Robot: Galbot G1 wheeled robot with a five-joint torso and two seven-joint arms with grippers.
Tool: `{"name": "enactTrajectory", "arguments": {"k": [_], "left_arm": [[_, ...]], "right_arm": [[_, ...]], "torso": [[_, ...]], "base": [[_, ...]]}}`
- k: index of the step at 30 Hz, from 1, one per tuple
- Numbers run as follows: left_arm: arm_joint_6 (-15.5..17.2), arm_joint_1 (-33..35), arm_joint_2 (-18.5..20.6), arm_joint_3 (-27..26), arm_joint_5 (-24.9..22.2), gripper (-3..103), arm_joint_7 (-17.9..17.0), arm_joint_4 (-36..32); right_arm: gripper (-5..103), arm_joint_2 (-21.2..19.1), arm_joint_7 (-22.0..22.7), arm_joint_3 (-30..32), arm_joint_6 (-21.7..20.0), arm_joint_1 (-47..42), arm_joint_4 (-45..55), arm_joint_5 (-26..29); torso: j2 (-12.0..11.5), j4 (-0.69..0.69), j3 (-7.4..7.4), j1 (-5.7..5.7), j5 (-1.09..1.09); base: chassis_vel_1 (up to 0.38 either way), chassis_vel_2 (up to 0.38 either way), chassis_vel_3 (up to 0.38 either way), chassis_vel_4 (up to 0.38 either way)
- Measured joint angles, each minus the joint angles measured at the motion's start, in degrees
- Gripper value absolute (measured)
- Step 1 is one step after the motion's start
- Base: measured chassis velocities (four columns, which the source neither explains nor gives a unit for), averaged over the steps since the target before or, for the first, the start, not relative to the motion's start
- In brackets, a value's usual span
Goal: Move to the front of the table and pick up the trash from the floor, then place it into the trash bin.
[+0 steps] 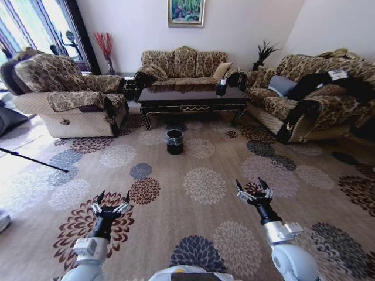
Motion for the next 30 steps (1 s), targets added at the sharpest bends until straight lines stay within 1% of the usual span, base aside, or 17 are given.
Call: {"name": "enactTrajectory", "arguments": {"k": [7, 12, 14, 17, 23, 30], "left_arm": [[0.0, 0.0, 0.0, 0.0, 0.0, 100, 0.0, 0.0], [0.0, 0.0, 0.0, 0.0, 0.0, 100, 0.0, 0.0], [0.0, 0.0, 0.0, 0.0, 0.0, 100, 0.0, 0.0], [0.0, 0.0, 0.0, 0.0, 0.0, 100, 0.0, 0.0], [0.0, 0.0, 0.0, 0.0, 0.0, 100, 0.0, 0.0], [0.0, 0.0, 0.0, 0.0, 0.0, 100, 0.0, 0.0]], "right_arm": [[100, 0.0, 0.0, 0.0, 0.0, 0.0, 0.0, 0.0], [100, 0.0, 0.0, 0.0, 0.0, 0.0, 0.0, 0.0], [100, 0.0, 0.0, 0.0, 0.0, 0.0, 0.0, 0.0], [100, 0.0, 0.0, 0.0, 0.0, 0.0, 0.0, 0.0], [100, 0.0, 0.0, 0.0, 0.0, 0.0, 0.0, 0.0], [100, 0.0, 0.0, 0.0, 0.0, 0.0, 0.0, 0.0]], "torso": [[1.3, 0.00, 0.79, 0.50, 0.00], [2.8, 0.00, 1.64, 1.15, 0.00], [3.0, 0.00, 1.74, 1.22, 0.00], [4.0, 0.00, 2.36, 1.67, 0.00], [5.2, 0.00, 3.06, 2.11, 0.00], [7.1, 0.00, 4.21, 2.89, 0.00]], "base": [[0.000, 0.000, 0.000, 0.000], [0.000, 0.000, 0.000, 0.000], [0.000, 0.000, 0.000, 0.000], [0.000, 0.000, 0.000, 0.000], [0.000, 0.000, 0.000, 0.000], [0.000, 0.000, 0.000, 0.000]]}}
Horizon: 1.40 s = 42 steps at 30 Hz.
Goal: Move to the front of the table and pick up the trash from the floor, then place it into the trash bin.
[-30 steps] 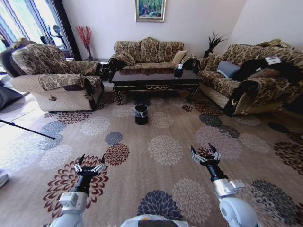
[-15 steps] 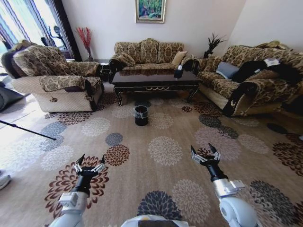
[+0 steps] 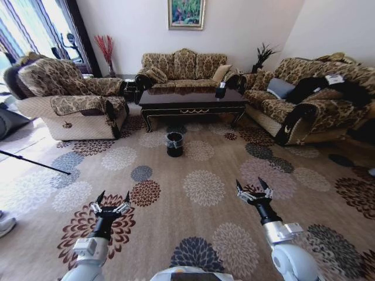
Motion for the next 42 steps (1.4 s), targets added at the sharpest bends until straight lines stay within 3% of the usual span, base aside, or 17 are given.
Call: {"name": "enactTrajectory", "arguments": {"k": [42], "left_arm": [[0.0, 0.0, 0.0, 0.0, 0.0, 100, 0.0, 0.0]], "right_arm": [[100, 0.0, 0.0, 0.0, 0.0, 0.0, 0.0, 0.0]], "torso": [[10.5, 0.00, 6.02, 4.50, 0.00]], "base": [[0.000, 0.000, 0.000, 0.000]]}}
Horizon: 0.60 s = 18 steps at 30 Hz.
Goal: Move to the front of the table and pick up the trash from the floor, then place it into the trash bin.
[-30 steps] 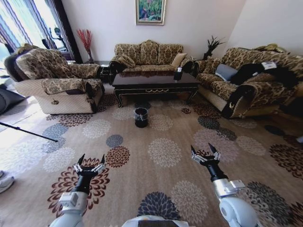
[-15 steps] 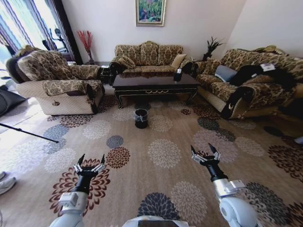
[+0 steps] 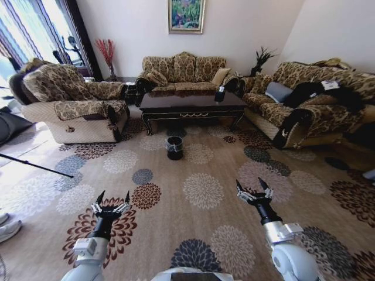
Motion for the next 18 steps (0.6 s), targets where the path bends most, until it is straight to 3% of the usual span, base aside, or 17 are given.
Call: {"name": "enactTrajectory", "arguments": {"k": [18], "left_arm": [[0.0, 0.0, 0.0, 0.0, 0.0, 100, 0.0, 0.0]], "right_arm": [[100, 0.0, 0.0, 0.0, 0.0, 0.0, 0.0, 0.0]], "torso": [[5.3, 0.00, 2.91, 2.38, 0.00]], "base": [[0.000, 0.000, 0.000, 0.000]]}}
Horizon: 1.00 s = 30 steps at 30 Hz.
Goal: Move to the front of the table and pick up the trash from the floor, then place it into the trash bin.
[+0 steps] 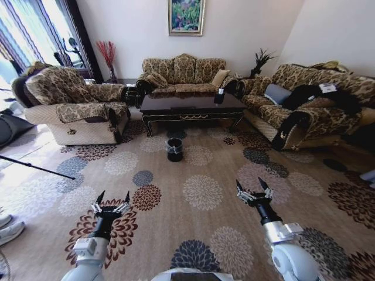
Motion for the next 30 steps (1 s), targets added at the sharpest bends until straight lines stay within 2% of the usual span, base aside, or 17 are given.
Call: {"name": "enactTrajectory", "arguments": {"k": [30], "left_arm": [[0.0, 0.0, 0.0, 0.0, 0.0, 100, 0.0, 0.0]], "right_arm": [[100, 0.0, 0.0, 0.0, 0.0, 0.0, 0.0, 0.0]], "torso": [[8.3, 0.00, 4.68, 3.64, 0.00]], "base": [[0.000, 0.000, 0.000, 0.000]]}}
